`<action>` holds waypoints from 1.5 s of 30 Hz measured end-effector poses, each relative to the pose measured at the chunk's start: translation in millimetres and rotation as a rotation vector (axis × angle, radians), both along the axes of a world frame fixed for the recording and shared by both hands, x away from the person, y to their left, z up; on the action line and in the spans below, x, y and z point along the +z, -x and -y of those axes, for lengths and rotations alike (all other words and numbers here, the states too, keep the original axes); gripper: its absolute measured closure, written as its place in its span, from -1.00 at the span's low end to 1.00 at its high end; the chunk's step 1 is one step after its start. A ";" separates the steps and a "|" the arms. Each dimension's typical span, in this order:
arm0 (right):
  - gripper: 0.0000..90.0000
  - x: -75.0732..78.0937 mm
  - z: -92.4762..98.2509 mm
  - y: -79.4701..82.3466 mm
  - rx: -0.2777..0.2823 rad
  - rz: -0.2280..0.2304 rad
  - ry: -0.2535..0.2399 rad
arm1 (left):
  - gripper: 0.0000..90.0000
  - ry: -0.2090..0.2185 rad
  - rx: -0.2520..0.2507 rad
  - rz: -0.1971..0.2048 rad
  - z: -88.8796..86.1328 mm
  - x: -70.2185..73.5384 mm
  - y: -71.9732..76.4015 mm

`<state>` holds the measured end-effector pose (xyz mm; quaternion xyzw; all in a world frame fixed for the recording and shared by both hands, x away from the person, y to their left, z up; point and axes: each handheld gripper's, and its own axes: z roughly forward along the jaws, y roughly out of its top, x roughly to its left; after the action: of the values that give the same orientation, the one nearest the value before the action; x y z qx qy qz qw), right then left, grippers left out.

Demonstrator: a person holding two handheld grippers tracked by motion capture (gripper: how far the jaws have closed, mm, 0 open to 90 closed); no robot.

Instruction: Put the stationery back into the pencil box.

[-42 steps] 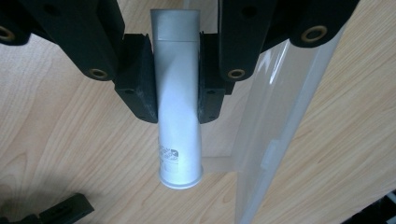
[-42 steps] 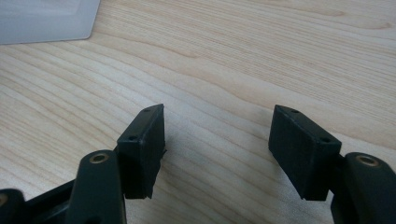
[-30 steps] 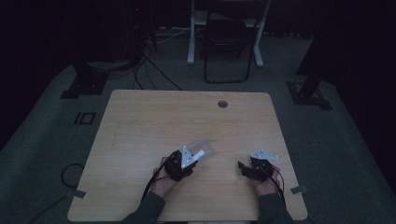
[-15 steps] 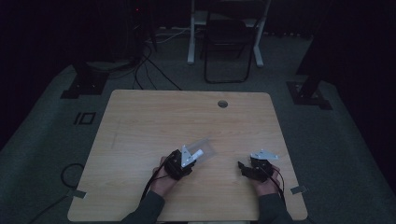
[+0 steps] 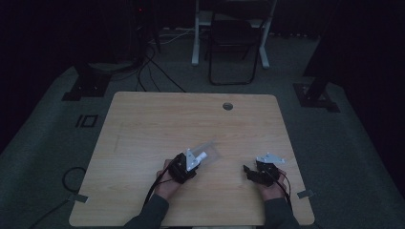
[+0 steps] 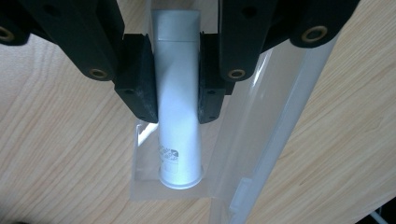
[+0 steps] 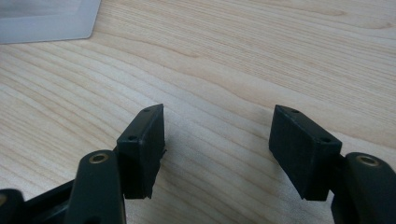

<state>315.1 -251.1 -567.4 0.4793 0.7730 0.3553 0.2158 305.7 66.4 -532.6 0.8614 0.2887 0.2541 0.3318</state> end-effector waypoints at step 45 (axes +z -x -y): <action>-0.21 0.0 0.0 0.4 0.001 0.000 0.001 | 0.24 0.007 -0.001 0.079 -3.1 2.8 14.5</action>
<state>314.7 -251.1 -567.4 0.4786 0.7734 0.3553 0.2158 291.2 69.6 -529.7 0.8496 0.2759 0.2867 0.3461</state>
